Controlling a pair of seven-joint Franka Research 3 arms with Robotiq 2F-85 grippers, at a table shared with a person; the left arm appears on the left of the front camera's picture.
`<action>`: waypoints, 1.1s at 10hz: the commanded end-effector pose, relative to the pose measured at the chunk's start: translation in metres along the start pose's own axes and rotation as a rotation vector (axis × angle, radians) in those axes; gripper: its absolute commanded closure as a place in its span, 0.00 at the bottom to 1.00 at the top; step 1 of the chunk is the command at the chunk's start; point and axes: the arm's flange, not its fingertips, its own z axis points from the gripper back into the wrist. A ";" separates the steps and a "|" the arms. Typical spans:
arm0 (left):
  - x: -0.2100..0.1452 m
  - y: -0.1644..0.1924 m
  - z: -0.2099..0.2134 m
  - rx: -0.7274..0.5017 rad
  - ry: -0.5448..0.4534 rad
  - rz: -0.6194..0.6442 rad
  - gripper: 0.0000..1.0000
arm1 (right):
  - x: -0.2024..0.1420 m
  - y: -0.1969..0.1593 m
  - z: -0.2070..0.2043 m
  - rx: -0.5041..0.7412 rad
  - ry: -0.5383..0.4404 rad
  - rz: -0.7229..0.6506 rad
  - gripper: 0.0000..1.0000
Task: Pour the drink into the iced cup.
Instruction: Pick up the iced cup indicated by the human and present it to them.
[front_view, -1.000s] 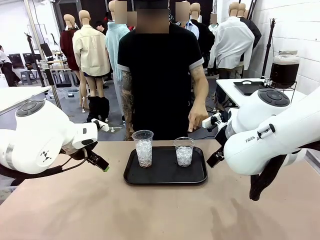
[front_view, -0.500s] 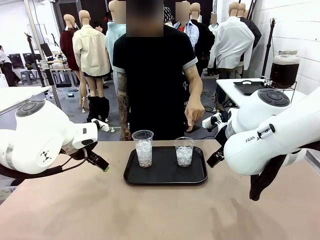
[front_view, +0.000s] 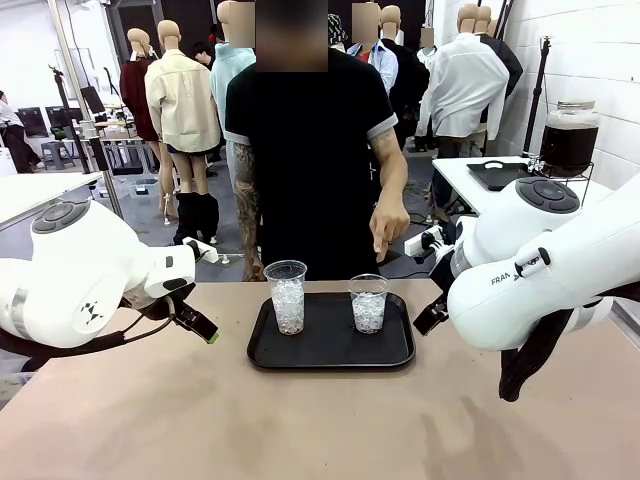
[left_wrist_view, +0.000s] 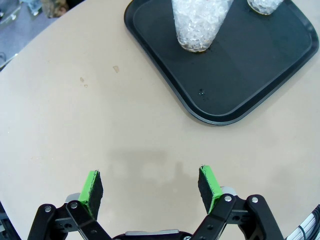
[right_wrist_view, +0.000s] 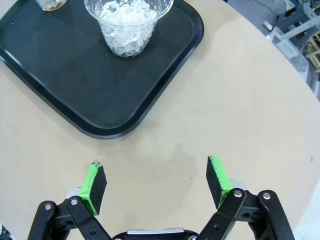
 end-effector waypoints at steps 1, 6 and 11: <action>0.000 0.001 0.000 0.001 0.000 0.002 0.00 | 0.000 0.000 0.000 0.000 0.000 0.000 0.00; 0.000 0.001 0.000 0.001 0.000 0.002 0.00 | 0.000 0.000 0.000 0.000 0.000 0.000 0.00; 0.000 0.001 0.000 0.001 0.000 0.002 0.00 | 0.047 -0.093 0.012 0.115 0.024 0.426 0.00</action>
